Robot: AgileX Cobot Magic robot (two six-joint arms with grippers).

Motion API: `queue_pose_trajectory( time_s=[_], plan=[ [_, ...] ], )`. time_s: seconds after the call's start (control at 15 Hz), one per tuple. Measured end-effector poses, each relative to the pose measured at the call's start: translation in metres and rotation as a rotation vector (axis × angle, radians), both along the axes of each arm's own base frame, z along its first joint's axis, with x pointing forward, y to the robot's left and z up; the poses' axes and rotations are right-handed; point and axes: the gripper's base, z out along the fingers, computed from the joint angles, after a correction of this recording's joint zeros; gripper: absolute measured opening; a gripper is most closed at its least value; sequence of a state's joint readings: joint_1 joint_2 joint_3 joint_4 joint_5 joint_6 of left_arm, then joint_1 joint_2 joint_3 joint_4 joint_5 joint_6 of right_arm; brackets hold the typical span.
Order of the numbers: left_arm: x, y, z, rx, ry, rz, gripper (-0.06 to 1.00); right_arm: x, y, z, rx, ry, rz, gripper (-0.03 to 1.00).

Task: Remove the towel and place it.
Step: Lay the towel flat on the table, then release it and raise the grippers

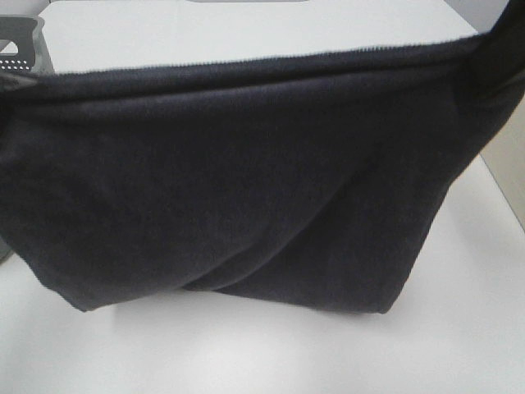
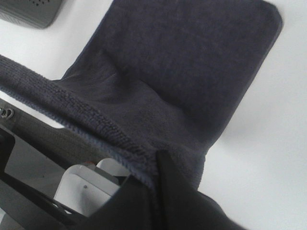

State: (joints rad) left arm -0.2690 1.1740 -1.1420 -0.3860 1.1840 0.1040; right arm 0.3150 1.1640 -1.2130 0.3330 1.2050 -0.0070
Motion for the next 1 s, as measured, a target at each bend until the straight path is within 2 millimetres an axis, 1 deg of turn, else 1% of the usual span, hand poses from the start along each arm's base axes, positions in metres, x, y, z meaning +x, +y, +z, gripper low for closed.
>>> queue_pose_trajectory(
  time_s=[0.33,0.6,0.67,0.8,1.0],
  plan=[
    [-0.021,0.003,-0.052,0.014,0.172,-0.006,0.00,-0.015,0.002,-0.039,0.033,0.158,0.004,0.01],
    [-0.038,0.005,-0.092,0.025,0.317,-0.012,0.00,-0.027,0.003,-0.075,0.048,0.310,-0.002,0.01],
    [-0.046,0.006,-0.105,0.019,0.372,-0.014,0.00,-0.033,0.002,-0.090,0.044,0.374,-0.008,0.01],
    [-0.052,0.006,-0.115,0.010,0.416,-0.014,0.00,-0.041,0.000,-0.107,0.031,0.437,-0.014,0.01],
    [-0.058,0.006,-0.124,0.006,0.449,-0.026,0.00,-0.054,-0.001,-0.130,0.031,0.520,-0.001,0.01]
  ],
)
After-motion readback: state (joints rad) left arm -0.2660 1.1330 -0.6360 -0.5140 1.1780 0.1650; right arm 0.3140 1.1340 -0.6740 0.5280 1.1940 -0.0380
